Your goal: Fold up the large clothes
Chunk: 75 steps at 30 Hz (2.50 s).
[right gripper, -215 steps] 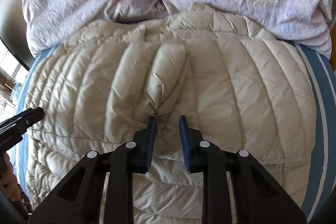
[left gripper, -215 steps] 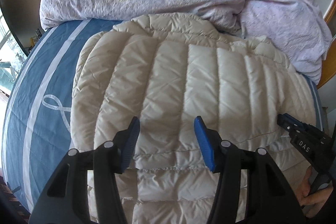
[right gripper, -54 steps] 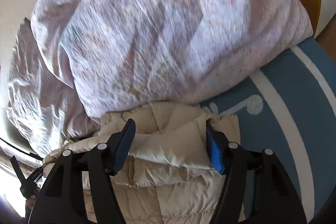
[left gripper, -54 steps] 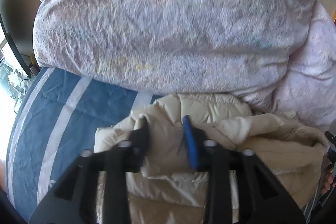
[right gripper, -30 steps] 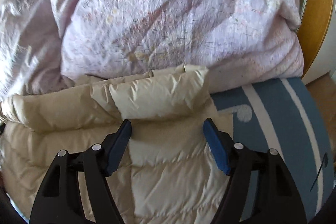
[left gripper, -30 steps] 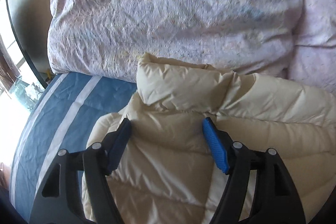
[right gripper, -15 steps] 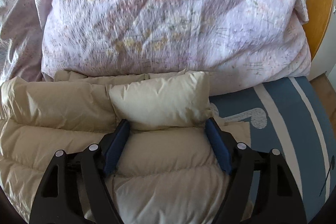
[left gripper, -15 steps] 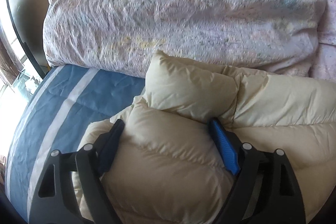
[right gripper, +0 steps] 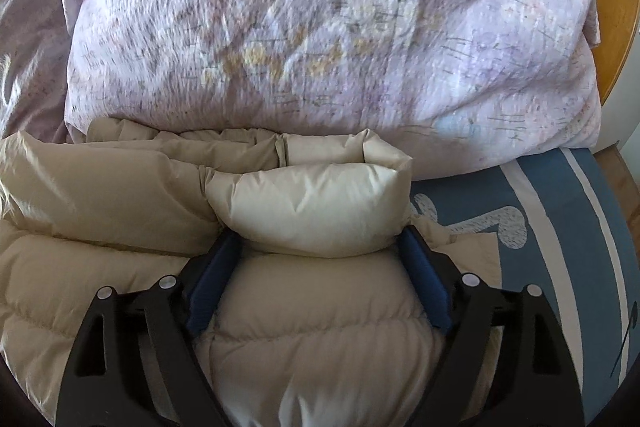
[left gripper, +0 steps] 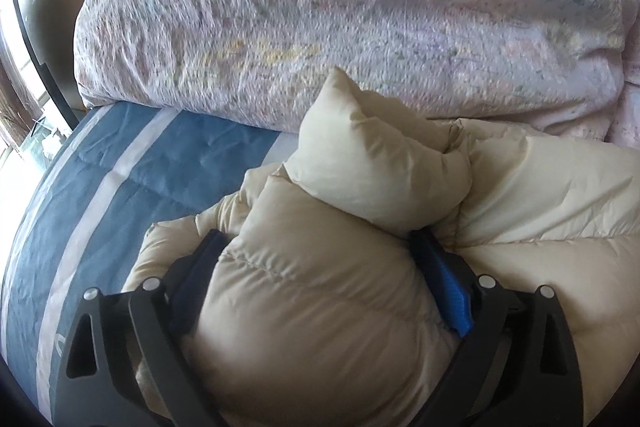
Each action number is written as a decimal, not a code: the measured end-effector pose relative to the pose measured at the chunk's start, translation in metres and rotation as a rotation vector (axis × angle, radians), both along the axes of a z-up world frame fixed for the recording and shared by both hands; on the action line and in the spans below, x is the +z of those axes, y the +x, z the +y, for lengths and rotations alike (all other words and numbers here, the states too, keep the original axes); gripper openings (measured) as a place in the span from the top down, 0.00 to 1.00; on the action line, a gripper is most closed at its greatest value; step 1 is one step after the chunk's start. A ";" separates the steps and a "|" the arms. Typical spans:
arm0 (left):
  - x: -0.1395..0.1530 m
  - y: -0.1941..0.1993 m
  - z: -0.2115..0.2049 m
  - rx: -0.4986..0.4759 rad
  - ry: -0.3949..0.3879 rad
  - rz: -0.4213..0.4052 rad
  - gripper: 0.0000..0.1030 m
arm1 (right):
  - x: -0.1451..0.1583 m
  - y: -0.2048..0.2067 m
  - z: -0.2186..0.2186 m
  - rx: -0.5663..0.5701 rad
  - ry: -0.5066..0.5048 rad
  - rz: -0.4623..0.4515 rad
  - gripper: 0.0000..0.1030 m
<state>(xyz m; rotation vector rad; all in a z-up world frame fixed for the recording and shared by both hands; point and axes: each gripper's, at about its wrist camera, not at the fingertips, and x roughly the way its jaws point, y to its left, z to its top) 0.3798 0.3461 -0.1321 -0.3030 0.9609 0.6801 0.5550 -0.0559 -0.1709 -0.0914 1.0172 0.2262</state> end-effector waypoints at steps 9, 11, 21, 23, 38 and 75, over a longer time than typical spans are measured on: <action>-0.001 0.000 0.000 -0.002 -0.004 0.009 0.07 | 0.000 -0.002 -0.003 -0.003 -0.003 -0.002 0.18; -0.001 0.001 0.000 -0.003 -0.004 0.010 0.07 | 0.001 0.001 -0.001 -0.003 -0.003 -0.001 0.17; -0.001 0.001 0.001 -0.005 -0.005 0.015 0.06 | 0.001 0.000 -0.001 0.000 -0.002 -0.002 0.17; -0.001 0.001 0.002 -0.005 -0.006 0.015 0.06 | 0.000 0.000 0.000 0.000 -0.002 -0.001 0.17; -0.001 0.000 0.002 -0.007 -0.015 0.020 0.06 | 0.000 0.000 0.000 0.002 -0.003 -0.002 0.16; 0.065 -0.147 0.003 0.024 -0.286 -0.001 0.12 | 0.014 -0.068 -0.167 -0.218 0.395 0.423 0.13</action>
